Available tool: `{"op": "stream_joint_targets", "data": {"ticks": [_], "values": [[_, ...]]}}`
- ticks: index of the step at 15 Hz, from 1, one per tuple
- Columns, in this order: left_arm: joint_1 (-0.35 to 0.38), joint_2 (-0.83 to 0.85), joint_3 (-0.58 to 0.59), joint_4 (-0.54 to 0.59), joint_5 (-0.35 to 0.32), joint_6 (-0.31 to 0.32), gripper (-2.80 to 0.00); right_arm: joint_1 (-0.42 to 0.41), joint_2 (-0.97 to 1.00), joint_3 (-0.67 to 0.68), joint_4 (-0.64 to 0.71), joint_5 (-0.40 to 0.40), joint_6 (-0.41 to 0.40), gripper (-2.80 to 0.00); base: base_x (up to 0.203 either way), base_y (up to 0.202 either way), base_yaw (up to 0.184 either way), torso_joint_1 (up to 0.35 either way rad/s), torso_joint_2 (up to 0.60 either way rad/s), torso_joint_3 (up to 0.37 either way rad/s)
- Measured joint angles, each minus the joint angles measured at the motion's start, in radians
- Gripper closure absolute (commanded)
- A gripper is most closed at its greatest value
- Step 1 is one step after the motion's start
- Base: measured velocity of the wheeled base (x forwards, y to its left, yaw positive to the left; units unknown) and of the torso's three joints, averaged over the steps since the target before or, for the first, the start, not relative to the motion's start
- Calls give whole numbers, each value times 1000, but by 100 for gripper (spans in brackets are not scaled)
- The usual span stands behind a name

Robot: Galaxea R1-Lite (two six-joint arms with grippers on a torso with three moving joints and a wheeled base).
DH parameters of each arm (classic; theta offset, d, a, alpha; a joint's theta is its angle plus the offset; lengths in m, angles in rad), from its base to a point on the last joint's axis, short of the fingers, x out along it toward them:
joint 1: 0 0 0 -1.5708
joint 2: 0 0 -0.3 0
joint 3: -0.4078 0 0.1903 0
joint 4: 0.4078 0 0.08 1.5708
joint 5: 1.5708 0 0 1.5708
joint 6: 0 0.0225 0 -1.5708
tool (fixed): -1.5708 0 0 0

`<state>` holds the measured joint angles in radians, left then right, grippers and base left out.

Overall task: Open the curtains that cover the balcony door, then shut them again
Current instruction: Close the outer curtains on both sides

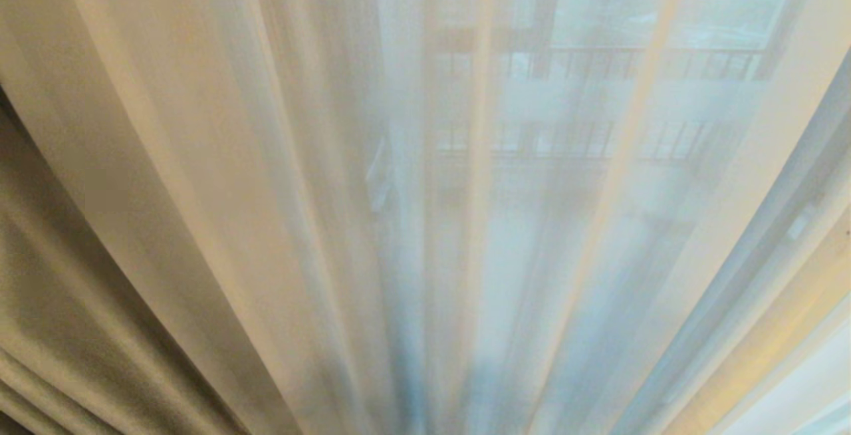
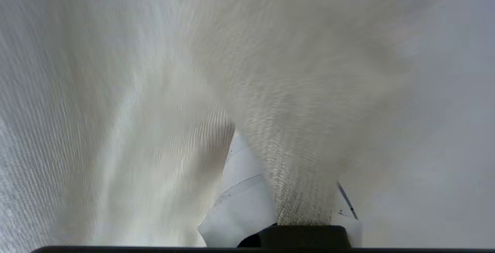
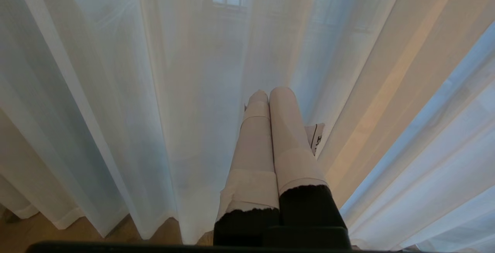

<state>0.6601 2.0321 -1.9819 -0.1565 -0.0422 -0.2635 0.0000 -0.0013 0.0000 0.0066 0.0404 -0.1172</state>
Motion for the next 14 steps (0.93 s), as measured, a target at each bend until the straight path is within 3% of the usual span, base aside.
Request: {"op": "stream_joint_targets", "data": {"ticks": [7, 14], "values": [[-78, -154, 42, 2, 15, -49, 0, 0, 0, 0, 0, 0, 0, 0, 0, 0, 0, 0, 0, 0], [-345, -324, 161, 2, 141, -50, 0, 0, 0, 0, 0, -1, 0, 0, 0, 0, 0, 0, 0, 0]]}}
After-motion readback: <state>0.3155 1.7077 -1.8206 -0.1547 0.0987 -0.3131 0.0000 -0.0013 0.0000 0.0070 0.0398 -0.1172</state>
